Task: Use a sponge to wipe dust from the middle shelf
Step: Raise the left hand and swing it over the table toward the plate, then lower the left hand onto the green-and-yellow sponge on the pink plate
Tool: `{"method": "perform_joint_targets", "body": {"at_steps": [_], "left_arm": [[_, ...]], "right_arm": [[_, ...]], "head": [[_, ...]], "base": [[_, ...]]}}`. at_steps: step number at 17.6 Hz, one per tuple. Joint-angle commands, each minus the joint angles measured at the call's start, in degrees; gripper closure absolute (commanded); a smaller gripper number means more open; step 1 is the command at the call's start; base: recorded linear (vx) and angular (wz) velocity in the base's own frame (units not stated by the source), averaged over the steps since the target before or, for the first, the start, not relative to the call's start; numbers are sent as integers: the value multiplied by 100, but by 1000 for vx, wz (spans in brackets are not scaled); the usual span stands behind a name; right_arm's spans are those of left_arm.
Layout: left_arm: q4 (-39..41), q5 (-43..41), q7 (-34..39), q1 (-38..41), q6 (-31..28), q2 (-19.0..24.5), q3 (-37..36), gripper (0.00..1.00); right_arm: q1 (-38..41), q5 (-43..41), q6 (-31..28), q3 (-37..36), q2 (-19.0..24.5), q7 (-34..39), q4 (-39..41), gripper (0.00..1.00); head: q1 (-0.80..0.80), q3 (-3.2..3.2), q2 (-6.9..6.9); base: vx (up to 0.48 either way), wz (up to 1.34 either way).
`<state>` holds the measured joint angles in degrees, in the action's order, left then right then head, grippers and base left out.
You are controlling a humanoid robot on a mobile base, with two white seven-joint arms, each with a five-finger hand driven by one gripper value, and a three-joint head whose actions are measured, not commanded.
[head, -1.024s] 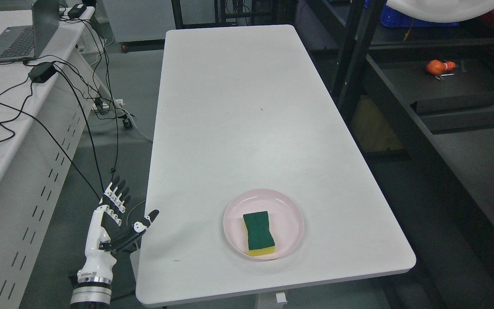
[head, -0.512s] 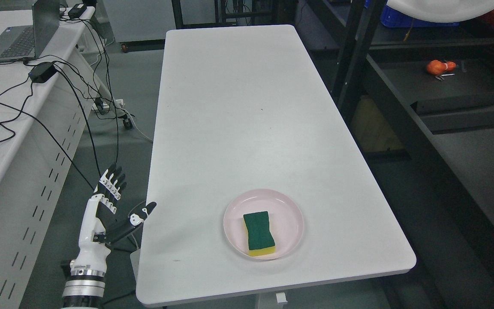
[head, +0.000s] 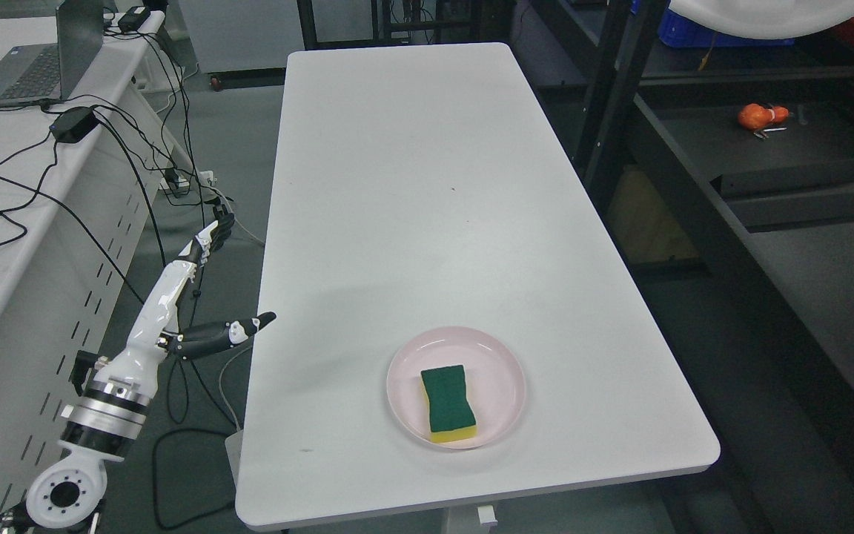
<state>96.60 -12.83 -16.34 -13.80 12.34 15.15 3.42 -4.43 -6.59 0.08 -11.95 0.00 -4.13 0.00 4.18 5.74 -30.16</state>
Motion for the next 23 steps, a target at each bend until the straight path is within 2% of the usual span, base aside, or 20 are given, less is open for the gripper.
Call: {"method": "perform_joint_targets", "body": {"at_steps": [1, 6, 8, 16, 18, 21, 23], "left_arm": [[-949, -1668, -535, -878, 644, 990, -569, 1], [-1932, -3258, -765, -1633, 1901, 867, -1114, 1], [-2302, -3717, -774, -1950, 2227, 797, -1307, 1], [-2585, -4123, -783, -3110, 2781, 568, -2581, 1], [-2620, -4123, -791, -3225, 3062, 393, -2880, 1], [-2620, -4088, -835, -3173, 3134, 94, -3040, 1], [-2620, -4061, -1177, -3147, 3212, -73, -3022, 1]], "right_arm": [[-6, 0, -412, 0, -100, 0, 100, 0], [-6, 0, -412, 0, -100, 0, 100, 0], [-6, 0, -412, 0, -100, 0, 100, 0], [3, 0, -412, 0, -100, 0, 100, 0], [3, 0, -412, 0, -100, 0, 100, 0], [3, 0, -421, 0, -100, 0, 100, 0], [3, 0, -412, 0, -100, 0, 100, 0]], "head": [[0, 0, 0], [0, 0, 0], [0, 0, 0], [0, 0, 0], [0, 0, 0], [0, 0, 0], [0, 0, 0]], "base": [[0, 0], [0, 0], [0, 0], [0, 0], [0, 0], [0, 0], [0, 0]]}}
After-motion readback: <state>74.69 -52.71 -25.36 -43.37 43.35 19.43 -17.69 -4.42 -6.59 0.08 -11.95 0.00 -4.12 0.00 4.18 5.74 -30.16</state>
